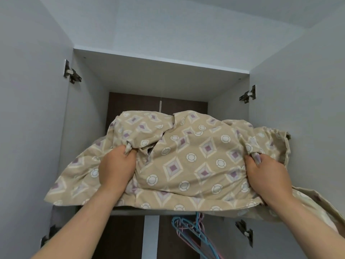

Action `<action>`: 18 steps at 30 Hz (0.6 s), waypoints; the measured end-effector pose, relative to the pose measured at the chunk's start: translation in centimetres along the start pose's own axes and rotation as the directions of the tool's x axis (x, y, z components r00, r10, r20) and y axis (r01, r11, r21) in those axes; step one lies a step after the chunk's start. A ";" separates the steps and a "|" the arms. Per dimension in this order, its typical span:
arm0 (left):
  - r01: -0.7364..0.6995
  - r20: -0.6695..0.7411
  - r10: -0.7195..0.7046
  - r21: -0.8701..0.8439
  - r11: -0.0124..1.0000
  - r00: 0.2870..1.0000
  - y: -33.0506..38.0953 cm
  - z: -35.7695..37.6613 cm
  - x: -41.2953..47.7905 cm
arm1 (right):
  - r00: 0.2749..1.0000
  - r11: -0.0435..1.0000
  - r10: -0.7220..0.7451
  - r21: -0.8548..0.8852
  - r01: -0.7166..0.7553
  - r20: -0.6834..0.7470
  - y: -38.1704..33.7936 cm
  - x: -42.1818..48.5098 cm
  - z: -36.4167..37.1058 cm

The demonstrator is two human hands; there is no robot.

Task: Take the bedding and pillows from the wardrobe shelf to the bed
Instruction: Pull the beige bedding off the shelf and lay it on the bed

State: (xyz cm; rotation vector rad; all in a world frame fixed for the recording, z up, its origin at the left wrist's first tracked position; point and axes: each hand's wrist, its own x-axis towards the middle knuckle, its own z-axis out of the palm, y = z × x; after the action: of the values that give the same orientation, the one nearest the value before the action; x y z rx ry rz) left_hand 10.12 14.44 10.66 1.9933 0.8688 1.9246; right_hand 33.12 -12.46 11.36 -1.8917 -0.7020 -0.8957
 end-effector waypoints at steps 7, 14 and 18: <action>0.038 0.062 -0.032 -0.101 0.994 0.998 0.4 -2.8 -5.1 | 0.999 0.994 0.033 -0.108 -0.036 -0.030 -0.1 -4.8 -4.9; 0.086 0.195 -0.050 -0.181 0.980 0.980 0.2 -3.1 -8.1 | 0.988 0.960 0.124 -0.241 -0.144 -0.093 -0.9 -10.8 -9.5; 0.176 0.313 -0.104 -0.213 0.961 0.944 0.1 -2.4 -10.5 | 0.981 0.924 0.143 -0.338 -0.179 -0.129 -1.6 -14.1 -13.0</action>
State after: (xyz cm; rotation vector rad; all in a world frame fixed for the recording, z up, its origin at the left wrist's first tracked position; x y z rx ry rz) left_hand 8.32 7.93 2.31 1.9503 0.6477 1.5160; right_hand 19.92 -24.94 5.04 -2.1606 -0.3317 -1.0547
